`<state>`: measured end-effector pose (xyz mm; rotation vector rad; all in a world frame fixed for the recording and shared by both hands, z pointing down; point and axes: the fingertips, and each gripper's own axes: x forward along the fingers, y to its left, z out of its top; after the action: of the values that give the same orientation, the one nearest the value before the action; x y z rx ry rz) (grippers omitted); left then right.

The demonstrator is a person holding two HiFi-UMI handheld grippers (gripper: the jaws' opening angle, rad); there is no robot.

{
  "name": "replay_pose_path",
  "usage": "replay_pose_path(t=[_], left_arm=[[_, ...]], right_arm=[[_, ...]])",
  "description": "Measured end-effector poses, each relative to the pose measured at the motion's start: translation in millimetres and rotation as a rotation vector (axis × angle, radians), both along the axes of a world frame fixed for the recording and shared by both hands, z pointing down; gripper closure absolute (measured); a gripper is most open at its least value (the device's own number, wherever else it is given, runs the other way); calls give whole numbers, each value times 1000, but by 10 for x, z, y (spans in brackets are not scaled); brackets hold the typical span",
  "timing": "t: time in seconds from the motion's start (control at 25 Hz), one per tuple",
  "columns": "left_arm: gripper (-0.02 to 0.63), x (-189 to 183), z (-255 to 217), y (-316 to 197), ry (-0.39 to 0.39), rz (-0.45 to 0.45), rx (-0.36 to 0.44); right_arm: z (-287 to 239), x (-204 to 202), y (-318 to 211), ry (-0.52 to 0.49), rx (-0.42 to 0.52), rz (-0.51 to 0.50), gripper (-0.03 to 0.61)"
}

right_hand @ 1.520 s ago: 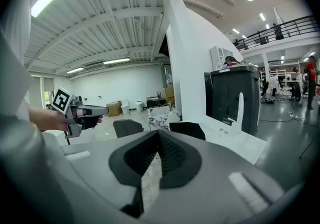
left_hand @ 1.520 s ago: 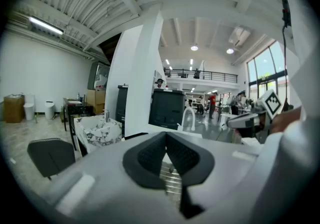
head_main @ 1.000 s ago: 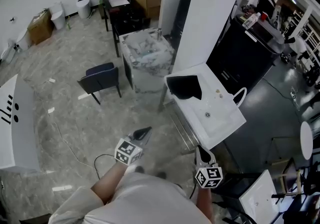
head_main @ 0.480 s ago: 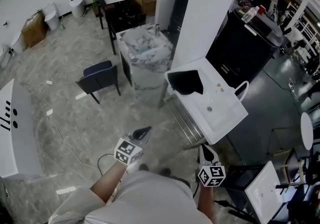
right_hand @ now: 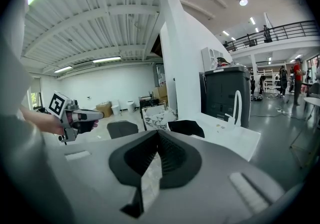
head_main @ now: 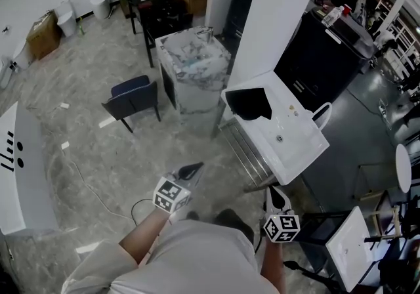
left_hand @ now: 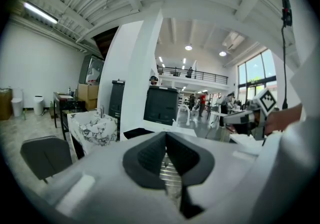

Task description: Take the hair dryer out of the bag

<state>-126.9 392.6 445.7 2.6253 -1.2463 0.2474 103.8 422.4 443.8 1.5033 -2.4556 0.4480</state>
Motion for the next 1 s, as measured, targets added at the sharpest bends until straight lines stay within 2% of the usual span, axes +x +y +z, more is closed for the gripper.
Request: replay_pose_path(t=[0.56, 1.0], left_arm=[[615, -138, 140, -113, 2, -6, -28], [615, -62, 204, -720, -22, -46, -54]], right_arm=[[176, -180, -143, -6, -27, -20, 574], [277, -179, -851, -16, -40, -71, 574]])
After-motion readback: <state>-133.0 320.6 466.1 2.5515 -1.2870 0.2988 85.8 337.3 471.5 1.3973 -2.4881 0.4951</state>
